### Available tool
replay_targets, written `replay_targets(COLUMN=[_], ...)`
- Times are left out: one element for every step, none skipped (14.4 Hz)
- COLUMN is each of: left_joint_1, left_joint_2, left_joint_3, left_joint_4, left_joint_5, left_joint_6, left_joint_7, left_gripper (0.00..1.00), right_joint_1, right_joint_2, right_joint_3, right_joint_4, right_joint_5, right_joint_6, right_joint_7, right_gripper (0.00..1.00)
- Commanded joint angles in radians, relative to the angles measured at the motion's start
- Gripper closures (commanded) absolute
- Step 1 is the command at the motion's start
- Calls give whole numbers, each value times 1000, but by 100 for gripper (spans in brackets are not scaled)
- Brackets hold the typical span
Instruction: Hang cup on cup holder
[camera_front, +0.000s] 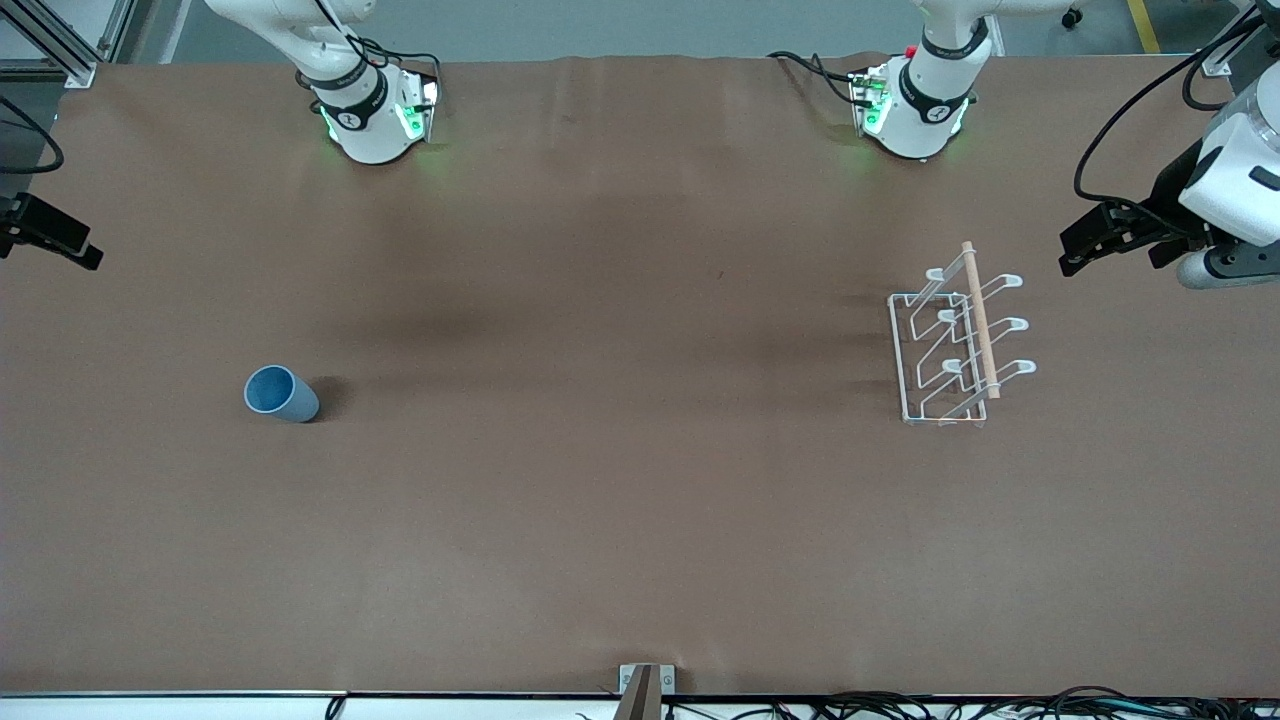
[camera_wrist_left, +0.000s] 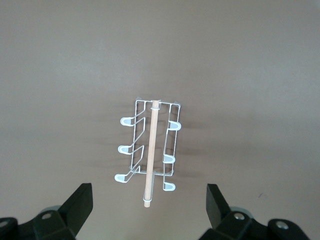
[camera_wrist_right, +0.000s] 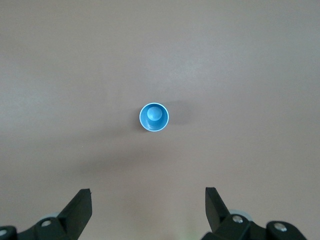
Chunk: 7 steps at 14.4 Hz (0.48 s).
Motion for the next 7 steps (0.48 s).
replay_targets(left_joint_1=[0,2,0,2,2,0,0], left_joint_2=[-4,-4,-2,-2,-2,-1,2], left_joint_3=[1,1,1,1,1,1,1], left_joint_4=[-5,-4,-4,-4,-4,-4,-4], left_joint_5=[4,4,4,4,4,6,9], left_joint_6=[11,11,11,11,11,11,11], left_joint_7=[14,14,14,14,14,14,14], left_gripper=[0,0,0,0,0,0,0], right_joint_1=[-7,-9,-9,-9,-9,-9,-9], right_joint_2=[-1,-1,-1,-1,-1,-1,-1], right_joint_3=[5,6,5,5,5,5,5], right_joint_4=[10,10,10,8,8,8,8], right_joint_5=[5,5,6,6,6,5,6], right_joint_6=[-14,-14,-14,-17,-16,-16,-16], right_joint_7=[-8,-8,-8,-8,-8,-8,-8], right_gripper=[0,0,0,0,0,0,0])
